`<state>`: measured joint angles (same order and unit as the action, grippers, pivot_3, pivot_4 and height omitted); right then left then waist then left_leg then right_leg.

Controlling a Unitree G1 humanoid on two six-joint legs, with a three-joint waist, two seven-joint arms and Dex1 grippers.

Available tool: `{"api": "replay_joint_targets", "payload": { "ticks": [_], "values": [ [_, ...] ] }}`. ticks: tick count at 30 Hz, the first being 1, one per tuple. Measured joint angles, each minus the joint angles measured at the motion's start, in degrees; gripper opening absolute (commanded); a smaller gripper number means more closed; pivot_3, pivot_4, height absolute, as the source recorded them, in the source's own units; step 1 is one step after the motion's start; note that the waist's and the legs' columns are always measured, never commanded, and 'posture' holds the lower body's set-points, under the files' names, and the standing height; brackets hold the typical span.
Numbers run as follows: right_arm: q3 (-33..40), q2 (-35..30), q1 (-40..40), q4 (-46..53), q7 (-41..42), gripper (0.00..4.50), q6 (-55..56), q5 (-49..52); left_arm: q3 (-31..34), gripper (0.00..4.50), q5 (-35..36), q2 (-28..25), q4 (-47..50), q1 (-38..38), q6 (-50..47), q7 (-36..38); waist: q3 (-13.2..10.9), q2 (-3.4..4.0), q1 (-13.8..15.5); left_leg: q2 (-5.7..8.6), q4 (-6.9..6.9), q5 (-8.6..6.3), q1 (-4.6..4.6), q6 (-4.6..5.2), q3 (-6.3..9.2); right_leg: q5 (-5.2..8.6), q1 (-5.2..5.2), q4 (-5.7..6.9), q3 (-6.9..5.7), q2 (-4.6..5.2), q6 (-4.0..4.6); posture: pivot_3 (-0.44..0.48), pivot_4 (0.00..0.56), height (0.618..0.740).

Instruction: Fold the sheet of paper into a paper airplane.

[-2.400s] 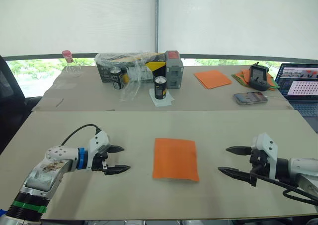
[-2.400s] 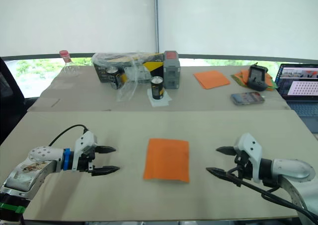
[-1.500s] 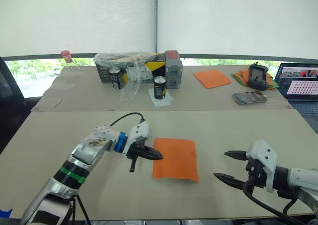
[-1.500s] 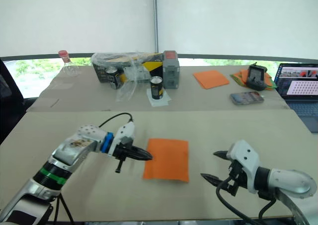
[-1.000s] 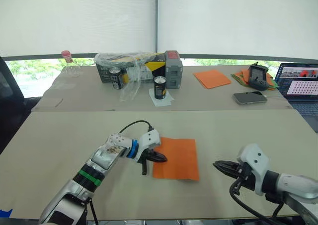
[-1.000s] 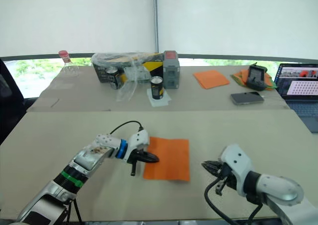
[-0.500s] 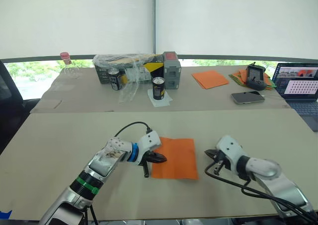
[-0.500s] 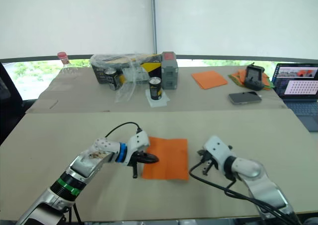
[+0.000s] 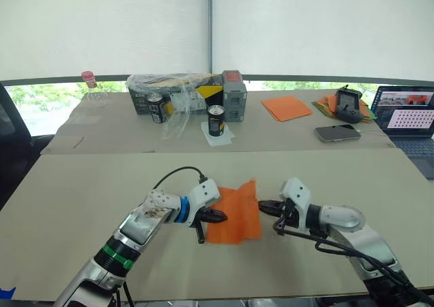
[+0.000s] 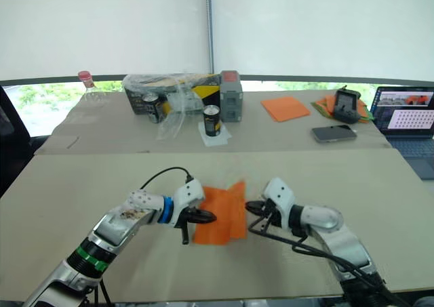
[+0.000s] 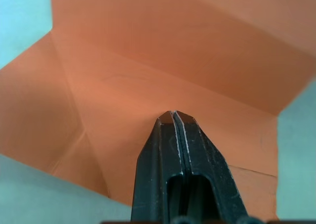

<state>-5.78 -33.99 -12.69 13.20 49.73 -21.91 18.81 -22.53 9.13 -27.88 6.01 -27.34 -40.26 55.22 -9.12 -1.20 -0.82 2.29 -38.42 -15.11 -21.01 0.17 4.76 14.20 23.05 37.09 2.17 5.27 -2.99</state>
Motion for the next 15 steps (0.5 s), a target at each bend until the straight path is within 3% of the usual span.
{"api": "replay_joint_targets", "payload": {
  "ticks": [9, 15],
  "values": [
    [-5.64, 5.89, -3.51, -0.12, 0.33, 0.07, -1.93, 1.17, 1.47, 0.0, 0.71, -0.57, 2.26, 1.89, -1.55, -1.63, 0.01, 0.0, -0.37, -0.04, 0.02, 0.0, 0.0, 0.0, -0.03, -0.01, 0.08, 0.02, 0.03, -0.09, 0.02, 0.0, 0.15, 0.74],
    [-8.0, 7.66, -5.95, -5.38, 1.24, 0.07, -1.1, -1.03, 5.62, 0.0, 3.39, -4.07, 3.44, 4.29, -3.37, -1.96, 0.01, 0.01, -1.02, -0.09, 0.13, 0.0, 0.04, 0.0, -0.05, -0.03, 0.16, 0.03, 0.07, -0.13, 0.06, 0.0, 0.15, 0.74]
  ]
}}
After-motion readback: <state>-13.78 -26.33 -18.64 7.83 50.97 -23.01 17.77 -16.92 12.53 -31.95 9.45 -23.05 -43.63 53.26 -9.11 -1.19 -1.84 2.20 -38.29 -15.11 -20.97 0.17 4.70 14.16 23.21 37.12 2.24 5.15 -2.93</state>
